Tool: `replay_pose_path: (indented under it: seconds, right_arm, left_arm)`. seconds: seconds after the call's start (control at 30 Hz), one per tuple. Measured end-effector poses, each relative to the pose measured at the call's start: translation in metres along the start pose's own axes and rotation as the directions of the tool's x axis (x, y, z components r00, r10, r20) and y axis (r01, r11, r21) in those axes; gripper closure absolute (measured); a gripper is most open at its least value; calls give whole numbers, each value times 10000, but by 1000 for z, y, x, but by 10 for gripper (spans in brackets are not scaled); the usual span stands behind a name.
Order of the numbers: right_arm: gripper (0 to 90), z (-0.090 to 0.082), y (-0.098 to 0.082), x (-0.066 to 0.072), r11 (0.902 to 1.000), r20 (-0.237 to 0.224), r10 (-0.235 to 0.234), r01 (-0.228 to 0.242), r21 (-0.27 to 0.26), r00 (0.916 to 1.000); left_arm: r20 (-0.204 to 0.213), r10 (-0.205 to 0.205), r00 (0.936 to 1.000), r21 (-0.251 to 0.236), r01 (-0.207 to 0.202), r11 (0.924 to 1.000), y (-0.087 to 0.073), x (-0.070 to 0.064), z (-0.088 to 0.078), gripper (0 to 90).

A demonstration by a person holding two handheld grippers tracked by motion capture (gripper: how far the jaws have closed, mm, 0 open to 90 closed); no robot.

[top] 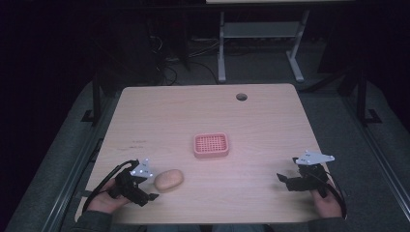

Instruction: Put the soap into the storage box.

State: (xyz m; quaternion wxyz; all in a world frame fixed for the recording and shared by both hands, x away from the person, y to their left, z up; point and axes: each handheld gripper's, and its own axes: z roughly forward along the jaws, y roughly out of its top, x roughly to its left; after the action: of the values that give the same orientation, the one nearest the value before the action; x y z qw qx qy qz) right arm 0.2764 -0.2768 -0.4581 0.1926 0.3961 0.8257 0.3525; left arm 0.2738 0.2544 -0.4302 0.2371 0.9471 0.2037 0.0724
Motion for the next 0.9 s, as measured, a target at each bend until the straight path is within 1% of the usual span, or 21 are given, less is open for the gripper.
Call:
replay_pose_path:
  seconds: [0.07,0.1,0.13,0.23,0.33,0.4,0.43,0.47,0.5,0.67,0.73,0.8,0.87,0.9]
  right_arm:
    - [142,0,0,0,10000,-9,-15,15,15,10000]
    - [141,0,0,0,10000,-17,-10,10,26,10000]
    - [141,0,0,0,10000,-16,-10,10,23,10000]
    - [141,0,0,0,10000,-10,19,-19,-29,10000]
    - [142,0,0,0,10000,-10,-3,3,-23,10000]
    - [141,0,0,0,10000,-10,-23,23,1,10000]
    - [142,0,0,0,10000,-11,-34,34,0,10000]
    - [141,1,0,0,10000,-17,-56,56,6,10000]
    - [141,1,0,0,10000,-24,-34,34,23,10000]
    - [141,1,0,0,10000,-27,-20,20,22,10000]
    - [141,1,0,0,10000,-24,-37,37,26,10000]
    - [141,1,0,0,10000,-28,-50,51,22,10000]
    - [141,1,0,0,10000,-29,-43,43,24,10000]
    - [141,1,0,0,10000,-30,-38,38,27,10000]
  left_arm:
    - [12,45,10000,33,-45,10000,1,1,1,207]
    - [73,-12,10000,50,12,10000,2,1,2,207]
    - [44,64,10000,85,-64,9999,3,1,2,207]
    - [26,112,9999,92,-112,9999,4,2,3,208]
    - [-28,86,10000,88,-86,9999,5,2,4,207]
    - [13,70,10000,113,-70,9999,6,2,5,207]
    - [-35,159,9999,153,-159,9998,7,3,5,207]
    - [5,77,10000,148,-77,9999,7,2,6,207]
    - [19,79,10000,171,-80,9998,8,2,7,207]
    - [-25,236,9997,214,-236,9995,12,4,9,209]
    - [16,158,9999,235,-159,9996,14,3,10,211]
    - [-31,299,9995,236,-298,9993,15,4,10,212]
    - [-20,336,9994,222,-335,9992,17,5,11,212]
    - [8,286,9996,229,-286,9993,17,5,11,212]
